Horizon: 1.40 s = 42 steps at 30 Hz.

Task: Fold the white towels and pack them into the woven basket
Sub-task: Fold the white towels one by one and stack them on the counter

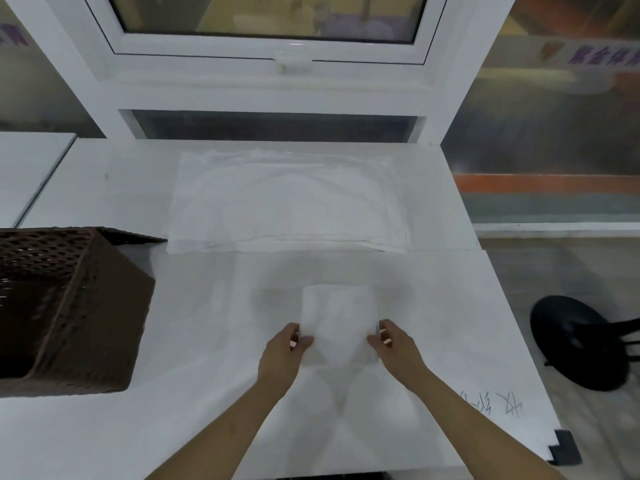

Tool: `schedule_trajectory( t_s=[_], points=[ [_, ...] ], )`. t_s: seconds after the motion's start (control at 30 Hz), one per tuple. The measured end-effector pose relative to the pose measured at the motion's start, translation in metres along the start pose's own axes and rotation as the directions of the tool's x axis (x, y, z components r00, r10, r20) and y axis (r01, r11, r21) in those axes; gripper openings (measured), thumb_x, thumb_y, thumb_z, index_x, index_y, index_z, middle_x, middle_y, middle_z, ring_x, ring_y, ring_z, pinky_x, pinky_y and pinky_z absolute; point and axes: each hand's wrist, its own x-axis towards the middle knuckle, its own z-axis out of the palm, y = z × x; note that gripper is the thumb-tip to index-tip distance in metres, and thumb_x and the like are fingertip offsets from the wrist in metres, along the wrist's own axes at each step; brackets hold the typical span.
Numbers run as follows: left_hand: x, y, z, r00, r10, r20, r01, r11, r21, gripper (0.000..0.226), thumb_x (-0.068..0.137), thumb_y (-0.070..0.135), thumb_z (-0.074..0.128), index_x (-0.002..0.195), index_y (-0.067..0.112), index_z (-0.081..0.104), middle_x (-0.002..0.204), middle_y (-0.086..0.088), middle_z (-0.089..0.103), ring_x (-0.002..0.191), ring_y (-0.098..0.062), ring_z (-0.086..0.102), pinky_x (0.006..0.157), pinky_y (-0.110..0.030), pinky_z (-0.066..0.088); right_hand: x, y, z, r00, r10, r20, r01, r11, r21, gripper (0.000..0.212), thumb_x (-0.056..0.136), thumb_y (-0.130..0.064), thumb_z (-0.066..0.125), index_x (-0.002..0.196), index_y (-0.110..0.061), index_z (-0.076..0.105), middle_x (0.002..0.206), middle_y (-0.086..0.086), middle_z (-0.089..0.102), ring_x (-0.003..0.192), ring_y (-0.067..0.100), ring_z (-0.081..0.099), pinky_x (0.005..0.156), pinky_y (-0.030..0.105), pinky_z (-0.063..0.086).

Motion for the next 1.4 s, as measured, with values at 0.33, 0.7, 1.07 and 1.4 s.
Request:
schedule_trajectory(
  t_s=[0.33,0.7,1.07,1.4],
  points=[
    [0.064,-0.004,0.026,0.968,-0.222,-0.12,0.237,0.962,0.133,0.021,0.097,0.044,0.058,0.109,0.028,0.053,0.1,0.007,0.065,0.083,-0.017,0.065,0.074,-0.037,0.054,0.054,0.012,0.029,0.978,0.181,-0.101,-0.194,0.971,-0.136,0.012,0.095,-0.045,0.057,0.094,-0.034,0.055,0.087,-0.011,0.067,0.076,0.015,0.067,0.073,0.039,0.059],
    [0.055,-0.025,0.068,0.894,0.418,0.16,-0.401,0.592,0.699,0.056,0.108,0.048,0.019,0.161,0.027,0.021,0.17,-0.005,0.006,0.157,-0.029,0.001,0.125,-0.05,0.016,0.058,0.037,0.033,0.875,-0.429,0.225,0.466,0.621,-0.63,0.065,0.107,-0.051,0.024,0.164,-0.022,0.011,0.172,-0.004,-0.003,0.158,0.015,-0.005,0.127,0.038,0.017],
    [0.056,-0.045,0.082,0.927,0.309,0.214,-0.344,0.47,0.813,0.062,0.106,0.055,0.014,0.161,0.035,-0.008,0.169,-0.004,-0.016,0.156,-0.029,-0.012,0.118,-0.069,0.01,0.066,0.054,0.031,0.858,-0.278,0.431,0.511,0.538,-0.67,0.073,0.106,-0.059,0.017,0.16,-0.026,-0.019,0.164,-0.009,-0.034,0.152,0.011,-0.03,0.127,0.036,-0.004],
    [0.002,-0.069,0.048,0.969,0.214,0.123,-0.225,0.565,0.794,0.061,0.106,0.057,0.015,0.161,0.037,-0.005,0.169,0.0,-0.015,0.156,-0.025,-0.014,0.119,-0.064,0.005,0.04,0.04,0.064,0.779,-0.301,0.55,0.627,0.398,-0.669,0.079,0.103,-0.068,0.016,0.161,-0.025,-0.017,0.166,-0.003,-0.029,0.155,0.021,-0.022,0.126,0.043,-0.001]
  ],
)
